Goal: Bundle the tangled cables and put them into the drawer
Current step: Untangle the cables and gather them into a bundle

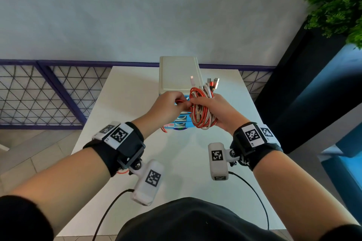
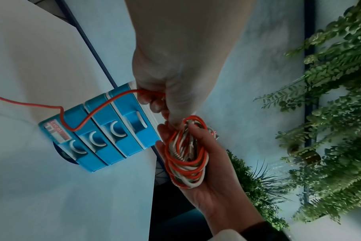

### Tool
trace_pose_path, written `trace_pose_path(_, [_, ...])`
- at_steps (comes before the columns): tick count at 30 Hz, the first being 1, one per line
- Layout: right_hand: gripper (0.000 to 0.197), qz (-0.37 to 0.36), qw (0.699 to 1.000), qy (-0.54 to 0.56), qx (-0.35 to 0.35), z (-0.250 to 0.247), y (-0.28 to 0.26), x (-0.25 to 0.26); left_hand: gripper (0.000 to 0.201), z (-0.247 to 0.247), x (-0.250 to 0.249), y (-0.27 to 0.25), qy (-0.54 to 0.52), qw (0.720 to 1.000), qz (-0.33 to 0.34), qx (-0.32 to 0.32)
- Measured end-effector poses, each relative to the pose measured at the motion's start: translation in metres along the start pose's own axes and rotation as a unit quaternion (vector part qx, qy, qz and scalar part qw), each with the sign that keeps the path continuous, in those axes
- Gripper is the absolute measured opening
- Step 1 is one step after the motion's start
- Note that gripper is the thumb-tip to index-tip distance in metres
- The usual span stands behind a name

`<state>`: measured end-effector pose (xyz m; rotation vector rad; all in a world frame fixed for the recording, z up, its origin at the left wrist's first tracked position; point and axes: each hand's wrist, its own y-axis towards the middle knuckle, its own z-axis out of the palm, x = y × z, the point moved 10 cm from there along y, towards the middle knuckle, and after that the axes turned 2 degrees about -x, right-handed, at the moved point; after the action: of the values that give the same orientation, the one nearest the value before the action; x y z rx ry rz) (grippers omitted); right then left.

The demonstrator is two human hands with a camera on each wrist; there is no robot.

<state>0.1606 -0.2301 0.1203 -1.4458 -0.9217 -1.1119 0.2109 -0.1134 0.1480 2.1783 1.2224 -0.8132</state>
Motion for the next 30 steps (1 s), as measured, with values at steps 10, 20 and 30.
trace_pose_path(10, [0.012, 0.003, 0.999, -0.023, 0.026, 0.0, 0.004, -0.005, 0.054, -0.001, 0.028, -0.004, 0.058, 0.992, -0.108, 0.032])
trace_pose_path(20, [0.013, 0.019, 0.998, 0.052, -0.024, -0.015, 0.017, -0.025, 0.024, 0.033, 0.014, -0.031, -0.476, 0.82, -0.266, 0.173])
trace_pose_path(30, [0.034, 0.062, 0.978, 0.16, 0.12, 0.019, 0.002, -0.029, 0.021, 0.056, -0.01, -0.035, -0.439, 0.849, -0.236, 0.174])
